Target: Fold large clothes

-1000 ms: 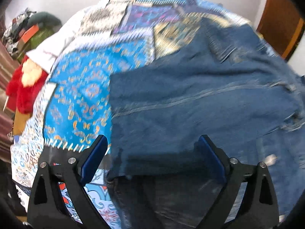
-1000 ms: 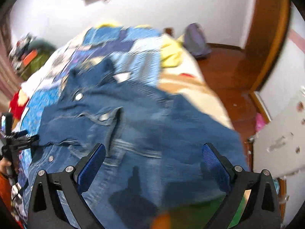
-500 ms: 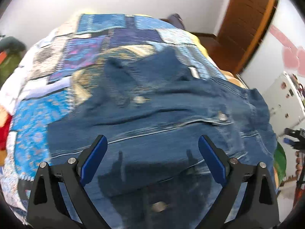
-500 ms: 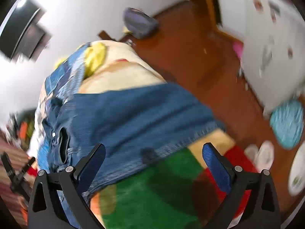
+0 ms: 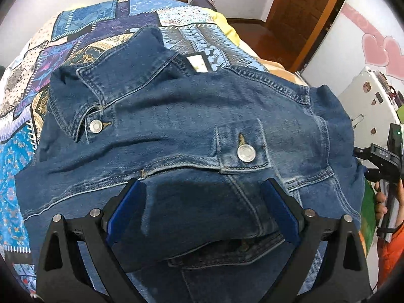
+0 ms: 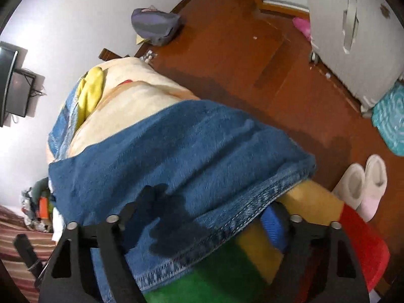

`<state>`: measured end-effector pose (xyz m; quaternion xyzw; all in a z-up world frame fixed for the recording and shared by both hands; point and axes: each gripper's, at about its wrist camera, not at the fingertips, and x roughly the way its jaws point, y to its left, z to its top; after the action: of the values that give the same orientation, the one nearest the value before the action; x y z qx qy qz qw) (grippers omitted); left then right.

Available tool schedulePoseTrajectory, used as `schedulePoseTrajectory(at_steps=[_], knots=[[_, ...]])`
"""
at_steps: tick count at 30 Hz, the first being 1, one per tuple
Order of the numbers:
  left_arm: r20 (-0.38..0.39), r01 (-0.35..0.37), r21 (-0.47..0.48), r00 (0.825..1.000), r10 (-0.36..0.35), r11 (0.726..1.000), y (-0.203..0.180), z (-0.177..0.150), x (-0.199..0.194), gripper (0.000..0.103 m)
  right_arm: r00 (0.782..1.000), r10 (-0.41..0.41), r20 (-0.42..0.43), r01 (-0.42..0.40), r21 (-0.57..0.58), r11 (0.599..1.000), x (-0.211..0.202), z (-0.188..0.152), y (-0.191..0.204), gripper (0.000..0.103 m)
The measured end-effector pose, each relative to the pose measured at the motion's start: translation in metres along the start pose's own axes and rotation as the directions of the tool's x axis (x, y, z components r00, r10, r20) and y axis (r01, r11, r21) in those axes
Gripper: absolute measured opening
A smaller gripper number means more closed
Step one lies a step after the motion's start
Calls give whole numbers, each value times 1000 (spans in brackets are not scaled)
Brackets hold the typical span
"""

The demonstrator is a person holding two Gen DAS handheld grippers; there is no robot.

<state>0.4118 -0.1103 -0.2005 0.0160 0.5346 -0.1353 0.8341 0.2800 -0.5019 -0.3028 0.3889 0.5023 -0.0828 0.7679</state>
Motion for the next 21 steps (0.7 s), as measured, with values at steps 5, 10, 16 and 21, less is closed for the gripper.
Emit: schedulePoseTrajectory(at_steps=[5,10,16,21], knots=[[38,-29,32,999,28,999,-8,-1,-14,97,998,-22,63,25,-44,999,-7,8,14,21],[115,-52,53,992,45,997,-12,-5,-46,97,982,8,190,21,-150,988,-47,2,48,15],[191,-97,83,978,80,992,-14,-10,-80,97,940,145,310,-48,-299,953,-113,-7,119,13],[242,-110,77,966,89,991,-5,-17,-108,97,905,297,306,-149,-427,892,-147,-25,194,12]])
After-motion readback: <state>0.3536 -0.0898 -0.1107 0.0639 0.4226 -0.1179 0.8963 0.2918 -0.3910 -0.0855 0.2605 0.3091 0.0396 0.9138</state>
